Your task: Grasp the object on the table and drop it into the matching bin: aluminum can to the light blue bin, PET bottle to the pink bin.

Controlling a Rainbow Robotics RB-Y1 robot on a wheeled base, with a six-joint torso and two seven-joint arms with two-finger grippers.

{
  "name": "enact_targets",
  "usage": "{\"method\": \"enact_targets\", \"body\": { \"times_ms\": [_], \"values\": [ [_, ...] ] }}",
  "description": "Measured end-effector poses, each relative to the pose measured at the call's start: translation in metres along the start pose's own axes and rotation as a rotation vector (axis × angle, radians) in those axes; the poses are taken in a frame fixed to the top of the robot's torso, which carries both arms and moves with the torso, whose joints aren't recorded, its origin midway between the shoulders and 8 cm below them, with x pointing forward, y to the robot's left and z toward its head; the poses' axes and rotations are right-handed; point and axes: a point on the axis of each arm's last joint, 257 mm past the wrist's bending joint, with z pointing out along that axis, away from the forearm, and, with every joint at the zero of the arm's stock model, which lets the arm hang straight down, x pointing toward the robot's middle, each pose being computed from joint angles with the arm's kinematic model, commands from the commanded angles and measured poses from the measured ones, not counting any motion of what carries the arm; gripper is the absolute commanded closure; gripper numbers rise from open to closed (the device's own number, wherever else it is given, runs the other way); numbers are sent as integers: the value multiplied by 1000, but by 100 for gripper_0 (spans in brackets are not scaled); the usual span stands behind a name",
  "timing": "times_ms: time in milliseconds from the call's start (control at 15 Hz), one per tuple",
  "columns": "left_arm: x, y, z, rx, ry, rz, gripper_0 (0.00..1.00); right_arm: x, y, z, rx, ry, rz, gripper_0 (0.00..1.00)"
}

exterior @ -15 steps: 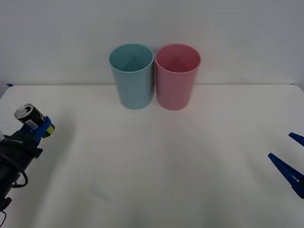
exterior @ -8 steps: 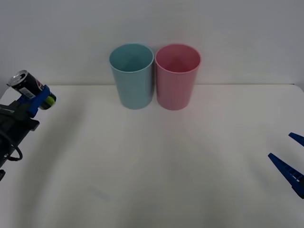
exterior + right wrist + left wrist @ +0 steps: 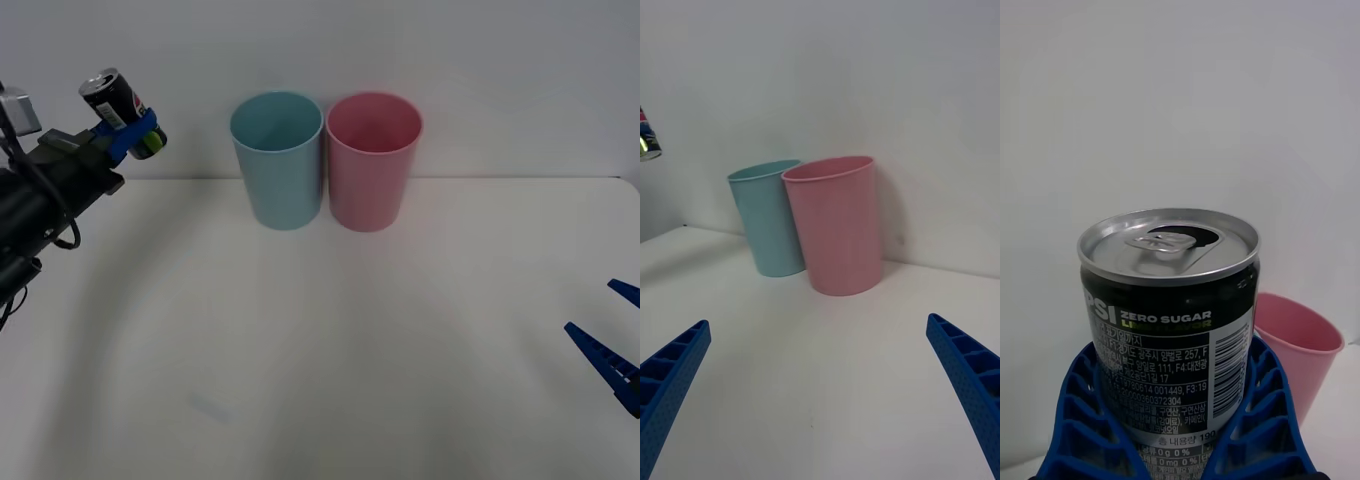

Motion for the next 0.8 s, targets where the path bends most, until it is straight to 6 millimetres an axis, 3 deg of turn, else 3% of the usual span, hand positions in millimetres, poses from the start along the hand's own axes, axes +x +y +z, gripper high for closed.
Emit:
{"method": "enact_targets", "body": {
  "times_ms": [467, 800],
  "values": [
    [13, 7, 106, 62, 67, 76, 99, 0, 0, 0, 0, 0, 0, 0],
    [22, -10, 159, 57, 76, 141, 98, 0, 0, 0, 0, 0, 0, 0]
  ]
}}
